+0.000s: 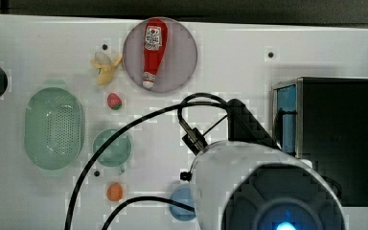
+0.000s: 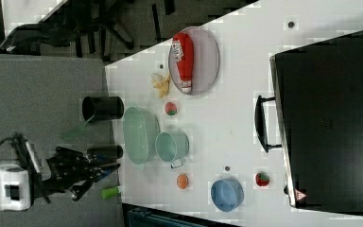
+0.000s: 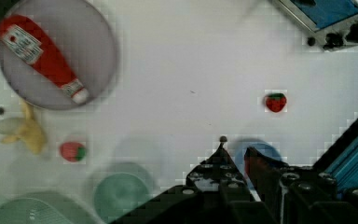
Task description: Flap open oven.
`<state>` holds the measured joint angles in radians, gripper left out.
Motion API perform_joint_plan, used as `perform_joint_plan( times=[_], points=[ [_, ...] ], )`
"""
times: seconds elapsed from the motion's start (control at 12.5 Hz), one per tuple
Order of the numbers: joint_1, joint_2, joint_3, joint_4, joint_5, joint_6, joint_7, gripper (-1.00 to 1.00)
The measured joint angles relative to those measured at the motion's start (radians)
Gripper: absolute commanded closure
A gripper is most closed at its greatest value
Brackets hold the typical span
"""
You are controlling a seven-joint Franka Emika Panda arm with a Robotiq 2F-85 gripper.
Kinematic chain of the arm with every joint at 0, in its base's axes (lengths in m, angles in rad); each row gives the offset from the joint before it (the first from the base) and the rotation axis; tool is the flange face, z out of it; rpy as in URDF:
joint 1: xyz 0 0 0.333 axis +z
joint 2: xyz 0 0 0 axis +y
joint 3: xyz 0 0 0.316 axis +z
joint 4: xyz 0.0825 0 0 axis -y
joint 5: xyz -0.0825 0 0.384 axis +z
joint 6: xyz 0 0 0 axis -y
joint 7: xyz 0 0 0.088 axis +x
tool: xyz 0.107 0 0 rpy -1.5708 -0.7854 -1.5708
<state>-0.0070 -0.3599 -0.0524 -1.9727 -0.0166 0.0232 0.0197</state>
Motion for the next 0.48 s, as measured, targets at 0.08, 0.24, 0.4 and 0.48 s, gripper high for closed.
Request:
perform_joint_plan(
  times=[0.08, 0.24, 0.4, 0.48],
  points=[
    [0.002, 0.002, -0.001, -0.017, -0.003, 0.003, -0.042, 0.65],
    [0.003, 0.0, -0.011, -0.063, -0.014, 0.014, -0.16, 0.65],
    [0.003, 0.001, -0.028, -0.092, -0.06, 0.065, -0.318, 0.65],
    [0.002, -0.003, -0.042, -0.109, -0.069, 0.109, -0.386, 0.65]
  ],
)
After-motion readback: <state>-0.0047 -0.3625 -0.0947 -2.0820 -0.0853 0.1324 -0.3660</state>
